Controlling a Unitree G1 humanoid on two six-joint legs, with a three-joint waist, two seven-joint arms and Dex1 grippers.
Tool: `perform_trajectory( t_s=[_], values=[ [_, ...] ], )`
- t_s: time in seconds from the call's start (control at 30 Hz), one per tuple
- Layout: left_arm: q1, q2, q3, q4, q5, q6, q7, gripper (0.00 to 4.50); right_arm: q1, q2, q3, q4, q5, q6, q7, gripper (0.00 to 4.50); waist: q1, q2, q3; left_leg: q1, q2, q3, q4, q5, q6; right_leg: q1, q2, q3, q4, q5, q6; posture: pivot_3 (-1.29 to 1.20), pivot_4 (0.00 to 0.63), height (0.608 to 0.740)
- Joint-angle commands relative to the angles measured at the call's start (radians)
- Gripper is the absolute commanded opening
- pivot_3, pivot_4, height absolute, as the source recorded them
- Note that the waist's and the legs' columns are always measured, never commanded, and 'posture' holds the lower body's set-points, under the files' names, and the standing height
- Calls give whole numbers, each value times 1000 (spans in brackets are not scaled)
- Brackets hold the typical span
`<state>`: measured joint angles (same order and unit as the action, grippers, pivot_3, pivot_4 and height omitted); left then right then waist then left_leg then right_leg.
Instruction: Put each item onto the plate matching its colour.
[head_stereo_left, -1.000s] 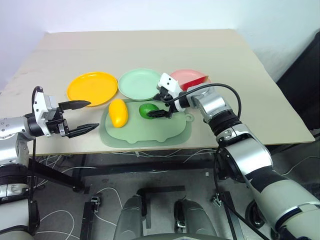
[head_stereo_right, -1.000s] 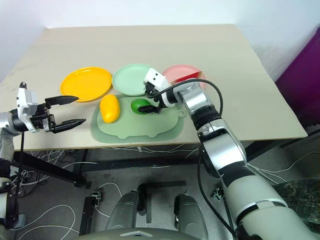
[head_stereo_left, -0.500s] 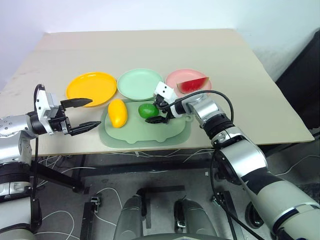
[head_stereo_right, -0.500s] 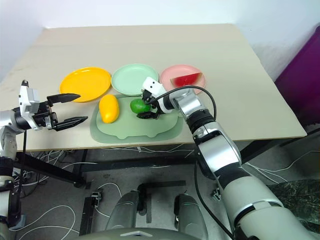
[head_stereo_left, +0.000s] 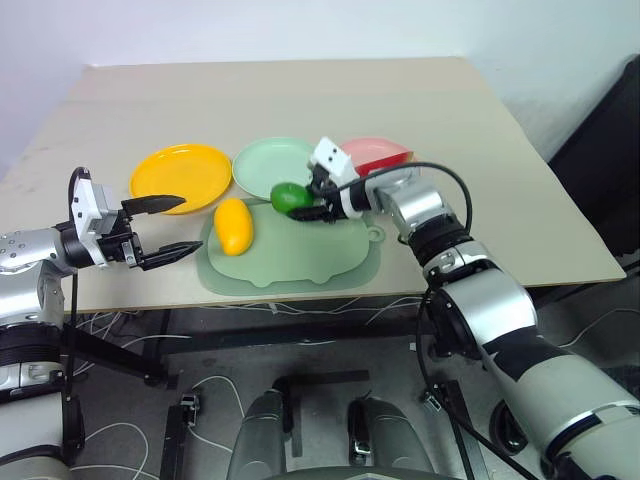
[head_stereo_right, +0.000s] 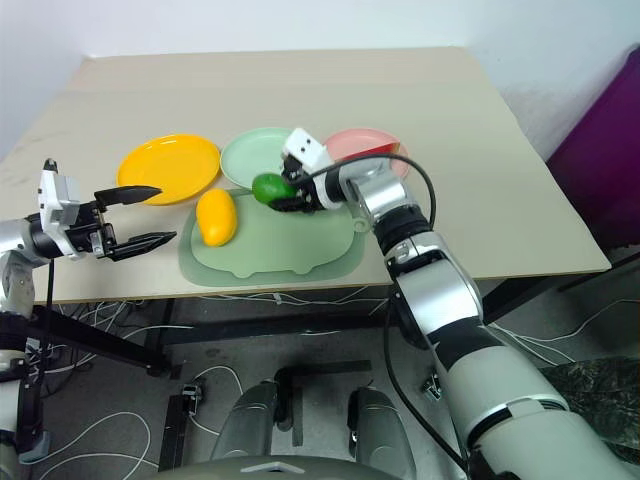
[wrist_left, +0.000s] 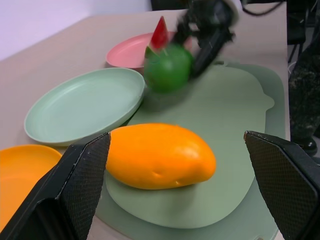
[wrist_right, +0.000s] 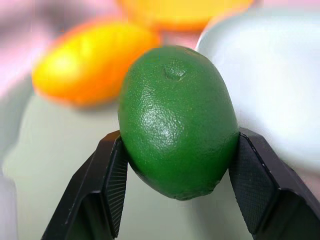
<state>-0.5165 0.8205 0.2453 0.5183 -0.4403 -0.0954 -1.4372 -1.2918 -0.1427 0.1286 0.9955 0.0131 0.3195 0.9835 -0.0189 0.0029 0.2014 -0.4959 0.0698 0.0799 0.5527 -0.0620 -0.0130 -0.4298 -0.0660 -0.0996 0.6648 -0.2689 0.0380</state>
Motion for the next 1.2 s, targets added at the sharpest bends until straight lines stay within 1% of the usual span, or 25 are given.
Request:
perform_trajectory(
  t_s=[0.03,0.17,0.53,0.6,0.63,0.73,0.8,1.0,1.2],
  values=[
    [-16,7,7,-6,-2,-10,-4,4500,-65,29,-62,63,26,-22,-116,2591,0,0,0,0,0,0,0,0,0,0,0,0,0,0,0,0,150,737],
    [-13,8,7,-11,-3,-9,-3,4500,-91,56,-74,144,6,-49,-228,2591,0,0,0,0,2,1,0,0,0,-1,0,1,-1,0,-1,0,150,737],
    [2,14,14,-25,-6,-4,4,4500,-133,108,-128,259,9,-71,-403,2591,-2,0,0,-1,4,6,-1,-1,1,0,2,5,-1,3,2,0,150,737],
    [6,14,16,-28,-7,-3,4,4500,-137,117,-138,268,10,-71,-424,3306,-2,0,0,-1,5,6,-1,-1,1,0,2,5,-1,3,2,0,150,737],
    [7,15,16,-30,-8,-2,4,4500,-138,122,-141,271,9,-73,-431,3485,-2,0,0,-1,5,6,-1,-1,1,0,2,5,-1,3,2,0,150,737],
    [11,15,17,-36,-10,0,6,4500,-137,131,-146,276,5,-77,-445,4441,-2,0,0,-1,5,6,-1,-1,1,0,2,5,-1,3,2,0,150,737],
    [12,14,18,-38,-10,1,8,4500,-136,135,-155,277,10,-82,-457,4479,-1,0,0,-1,5,6,-1,-1,1,-1,2,5,-1,3,1,0,150,737],
    [13,10,13,-38,-5,-1,13,4500,-138,116,-164,257,15,-84,-408,4479,-2,0,0,-1,5,6,0,-1,1,-1,2,6,-1,2,0,0,150,737],
    [3,-4,-2,-26,16,-2,43,4500,-114,66,-151,159,33,-44,-234,4479,0,0,0,-1,5,7,0,-1,1,-1,2,6,-1,3,0,0,150,737]
  ],
)
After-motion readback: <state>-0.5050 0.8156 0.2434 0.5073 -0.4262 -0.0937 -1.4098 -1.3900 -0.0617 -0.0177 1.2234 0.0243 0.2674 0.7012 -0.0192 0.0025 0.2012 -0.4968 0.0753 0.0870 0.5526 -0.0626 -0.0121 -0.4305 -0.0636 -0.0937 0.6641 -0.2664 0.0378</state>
